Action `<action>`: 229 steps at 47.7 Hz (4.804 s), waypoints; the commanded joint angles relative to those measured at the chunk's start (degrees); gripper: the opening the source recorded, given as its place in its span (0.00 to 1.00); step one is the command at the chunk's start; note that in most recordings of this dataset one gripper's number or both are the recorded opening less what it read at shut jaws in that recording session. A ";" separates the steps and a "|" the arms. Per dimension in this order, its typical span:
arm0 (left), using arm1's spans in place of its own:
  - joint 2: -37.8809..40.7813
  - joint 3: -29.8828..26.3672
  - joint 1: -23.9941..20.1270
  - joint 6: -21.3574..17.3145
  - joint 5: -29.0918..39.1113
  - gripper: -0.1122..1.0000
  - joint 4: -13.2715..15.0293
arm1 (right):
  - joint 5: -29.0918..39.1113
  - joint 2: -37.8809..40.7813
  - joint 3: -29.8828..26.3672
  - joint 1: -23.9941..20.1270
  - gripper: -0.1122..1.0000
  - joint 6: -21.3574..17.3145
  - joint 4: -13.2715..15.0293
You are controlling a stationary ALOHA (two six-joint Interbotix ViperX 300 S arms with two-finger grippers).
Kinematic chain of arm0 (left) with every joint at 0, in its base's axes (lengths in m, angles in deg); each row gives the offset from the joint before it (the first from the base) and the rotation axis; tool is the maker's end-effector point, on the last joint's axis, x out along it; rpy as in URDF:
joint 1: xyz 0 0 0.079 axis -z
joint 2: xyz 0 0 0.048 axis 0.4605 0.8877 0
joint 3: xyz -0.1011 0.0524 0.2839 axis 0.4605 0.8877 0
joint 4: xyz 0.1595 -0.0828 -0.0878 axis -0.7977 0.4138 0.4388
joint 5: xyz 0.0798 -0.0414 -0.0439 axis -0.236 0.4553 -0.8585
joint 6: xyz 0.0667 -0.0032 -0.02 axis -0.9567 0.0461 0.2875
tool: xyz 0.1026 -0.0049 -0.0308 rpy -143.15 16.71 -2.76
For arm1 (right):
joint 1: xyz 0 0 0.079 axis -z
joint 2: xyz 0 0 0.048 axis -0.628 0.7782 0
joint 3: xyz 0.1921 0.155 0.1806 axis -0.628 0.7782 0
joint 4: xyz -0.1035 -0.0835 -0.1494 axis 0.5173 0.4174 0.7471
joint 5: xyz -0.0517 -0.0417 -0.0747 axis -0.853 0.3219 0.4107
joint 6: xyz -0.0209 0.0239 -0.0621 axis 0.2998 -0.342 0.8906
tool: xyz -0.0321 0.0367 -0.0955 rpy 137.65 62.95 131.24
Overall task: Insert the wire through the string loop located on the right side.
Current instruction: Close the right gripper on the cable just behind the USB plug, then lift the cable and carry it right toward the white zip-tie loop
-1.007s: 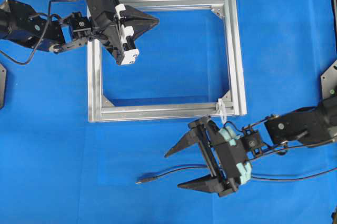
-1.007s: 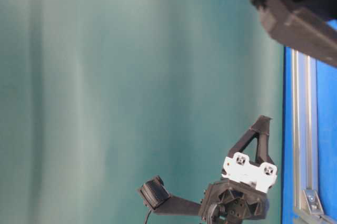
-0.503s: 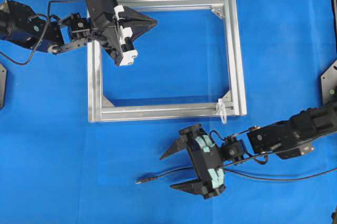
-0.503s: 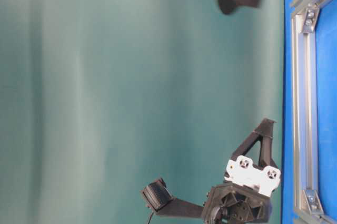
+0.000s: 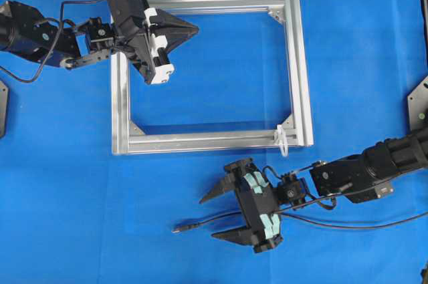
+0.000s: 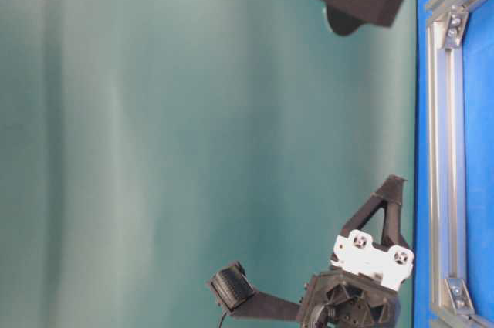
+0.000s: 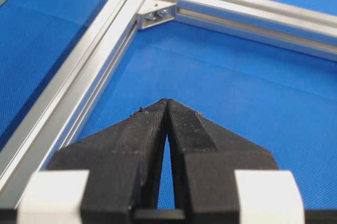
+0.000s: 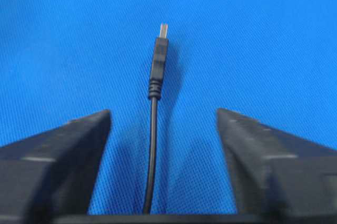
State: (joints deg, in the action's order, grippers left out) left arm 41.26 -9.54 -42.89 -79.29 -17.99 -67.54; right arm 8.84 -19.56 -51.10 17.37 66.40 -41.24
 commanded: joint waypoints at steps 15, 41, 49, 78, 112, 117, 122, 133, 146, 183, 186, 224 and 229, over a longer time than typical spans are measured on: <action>-2.02 0.26 0.18 -0.09 -0.26 0.10 -0.18 | 2.55 -0.70 -1.58 -0.09 0.07 0.35 0.79; -2.29 0.79 0.18 -0.09 -0.26 0.10 -0.18 | 4.75 -5.54 -1.05 -0.09 0.07 0.26 0.79; -2.37 1.14 0.18 0.00 -0.26 0.10 -0.18 | 10.99 -10.81 -1.23 -0.09 0.07 0.26 0.88; -2.46 1.23 0.18 0.09 -0.26 0.10 -0.18 | 14.94 -13.80 -0.97 -0.09 0.07 0.53 0.79; -2.46 1.23 0.26 0.18 -0.26 0.10 -0.09 | 15.12 -13.80 -0.88 -0.09 0.07 0.62 0.88; -2.46 1.32 0.26 0.18 -0.26 0.10 -0.18 | 15.12 -13.80 -0.88 -0.09 0.07 0.70 0.88; -2.46 1.32 0.26 0.18 -0.26 0.10 -0.18 | 15.12 -13.80 -0.88 -0.09 0.07 0.70 0.88; -2.46 1.32 0.26 0.18 -0.26 0.10 -0.18 | 15.12 -13.80 -0.88 -0.18 0.07 0.70 0.88; -2.46 1.23 0.26 0.18 -0.26 0.10 -0.18 | 14.94 -13.80 -0.79 -0.09 0.07 0.70 0.88; -2.46 1.14 0.35 0.18 -0.26 0.10 -0.09 | 14.06 -29.79 20.48 -3.87 0.07 0.00 -1.23; -2.46 1.05 0.44 0.18 -0.26 0.10 -0.18 | 14.06 -31.90 22.68 -4.22 0.07 0.00 -1.67; -2.55 0.97 0.62 0.18 -0.26 0.10 -0.18 | 15.47 -48.34 36.65 -5.80 0.07 0.53 -2.02; -2.46 0.97 0.62 0.18 -0.26 0.10 -0.18 | 15.47 -48.69 37.35 -4.39 0.07 0.70 -2.02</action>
State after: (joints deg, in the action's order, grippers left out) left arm 40.38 -7.78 -42.45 -79.12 -17.99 -67.54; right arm 24.48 -67.64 -13.57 11.83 67.01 -43.09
